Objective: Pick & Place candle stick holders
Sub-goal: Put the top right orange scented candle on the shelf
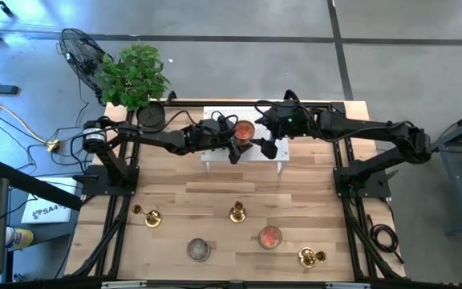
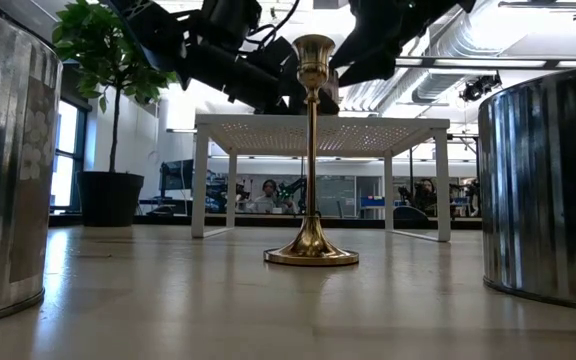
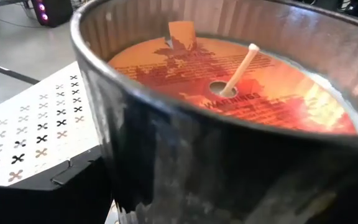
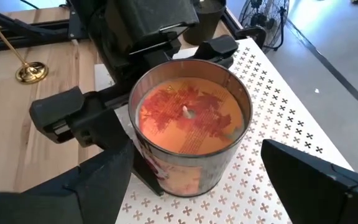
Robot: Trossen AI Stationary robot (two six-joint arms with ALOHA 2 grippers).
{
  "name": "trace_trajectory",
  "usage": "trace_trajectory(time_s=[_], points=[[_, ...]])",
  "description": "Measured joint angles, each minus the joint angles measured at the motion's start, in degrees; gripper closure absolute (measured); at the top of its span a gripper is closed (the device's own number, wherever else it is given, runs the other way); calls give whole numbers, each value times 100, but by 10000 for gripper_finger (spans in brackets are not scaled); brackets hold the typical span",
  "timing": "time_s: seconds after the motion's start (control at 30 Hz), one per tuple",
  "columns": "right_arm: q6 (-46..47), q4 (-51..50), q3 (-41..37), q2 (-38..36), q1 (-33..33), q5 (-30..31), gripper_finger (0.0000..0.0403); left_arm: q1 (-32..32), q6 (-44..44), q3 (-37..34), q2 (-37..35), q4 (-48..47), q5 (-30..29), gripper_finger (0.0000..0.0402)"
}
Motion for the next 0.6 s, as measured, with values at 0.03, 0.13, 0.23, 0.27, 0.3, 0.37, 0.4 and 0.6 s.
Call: trace_trajectory(time_s=[0.03,0.13,0.23,0.27,0.3,0.37,0.4,0.6], points=[[0,-9,-2,0,0,-1,57,-1,-1,0,0,1,-53,17],[2,-22,-4,0,0,1,57,0,-3,0,0,0,-211,16],[2,-84,-7,0,0,3,57,0,-1,0,-2,1,-339,16],[2,-103,-7,0,0,3,57,0,-1,0,-2,-7,-386,15],[2,-116,-9,0,0,5,57,0,-1,0,-2,-33,-456,15],[2,-132,-9,0,0,6,57,-2,-3,0,-9,-115,-664,15],[2,-162,-9,0,0,6,57,-2,-2,0,-10,-156,-818,15],[4,-248,-11,0,0,-52,57,2,-4,0,-82,-462,-1512,15]])
